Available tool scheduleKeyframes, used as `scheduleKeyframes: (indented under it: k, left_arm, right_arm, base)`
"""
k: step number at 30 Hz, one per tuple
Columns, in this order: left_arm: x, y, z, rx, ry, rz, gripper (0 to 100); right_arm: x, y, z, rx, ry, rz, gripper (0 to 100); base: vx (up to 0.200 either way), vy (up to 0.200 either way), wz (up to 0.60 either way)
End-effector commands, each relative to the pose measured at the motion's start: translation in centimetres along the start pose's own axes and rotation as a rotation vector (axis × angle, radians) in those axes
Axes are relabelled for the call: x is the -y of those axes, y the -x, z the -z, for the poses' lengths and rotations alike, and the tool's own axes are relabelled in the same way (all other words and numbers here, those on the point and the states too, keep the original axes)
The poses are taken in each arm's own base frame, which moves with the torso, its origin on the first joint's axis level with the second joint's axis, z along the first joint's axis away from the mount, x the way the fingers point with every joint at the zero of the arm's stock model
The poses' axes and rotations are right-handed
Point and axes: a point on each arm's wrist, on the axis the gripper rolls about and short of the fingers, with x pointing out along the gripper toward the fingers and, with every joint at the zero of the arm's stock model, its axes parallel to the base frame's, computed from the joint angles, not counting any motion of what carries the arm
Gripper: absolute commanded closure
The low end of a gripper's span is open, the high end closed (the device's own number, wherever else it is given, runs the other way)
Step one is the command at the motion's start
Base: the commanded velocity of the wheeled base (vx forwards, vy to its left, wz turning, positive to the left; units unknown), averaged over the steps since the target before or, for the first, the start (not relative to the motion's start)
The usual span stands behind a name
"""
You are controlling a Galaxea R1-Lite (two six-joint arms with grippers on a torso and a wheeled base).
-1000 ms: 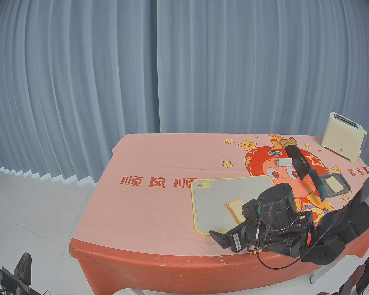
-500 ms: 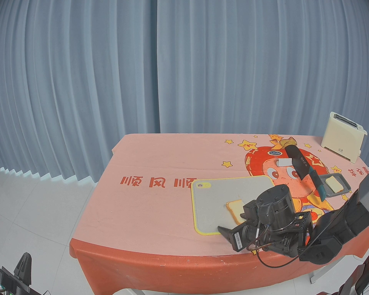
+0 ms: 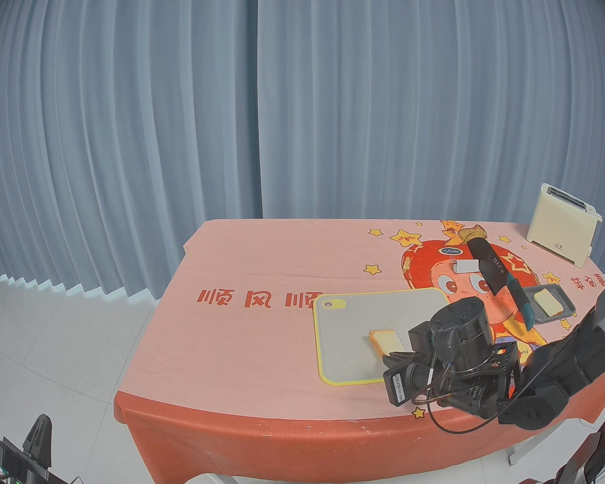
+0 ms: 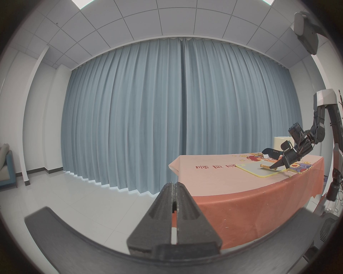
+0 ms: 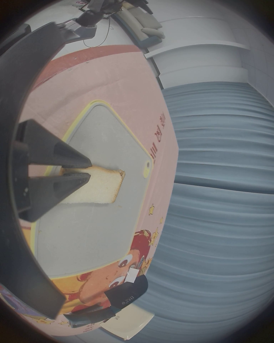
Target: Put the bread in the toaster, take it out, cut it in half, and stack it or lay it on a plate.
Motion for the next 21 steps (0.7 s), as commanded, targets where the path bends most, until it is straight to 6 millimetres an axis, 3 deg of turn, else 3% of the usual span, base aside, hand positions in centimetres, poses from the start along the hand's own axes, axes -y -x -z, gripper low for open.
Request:
scheduleKeyframes:
  k: [1, 9, 15, 21]
  left_arm:
    - [0.0, -0.1, 0.5, -0.015, 0.000, -0.001, 100]
    - [0.0, -0.1, 0.5, -0.015, 0.000, -0.002, 100]
    - [0.0, -0.1, 0.5, -0.015, 0.000, -0.002, 100]
    - [0.0, -0.1, 0.5, -0.015, 0.000, -0.004, 100]
  right_arm:
    - [0.6, 2.1, -1.7, 0.091, -0.031, -0.008, 100]
    - [3.0, 5.5, -3.3, 0.196, -0.097, 0.008, 100]
    - [4.7, 7.1, -2.3, 0.211, -0.135, 0.028, 100]
    - [5.0, 8.6, -1.5, 0.222, -0.135, -0.004, 100]
  base:
    - [0.000, 0.000, 0.00]
    - [0.000, 0.000, 0.00]
    - [0.000, 0.000, 0.00]
    - [0.000, 0.000, 0.00]
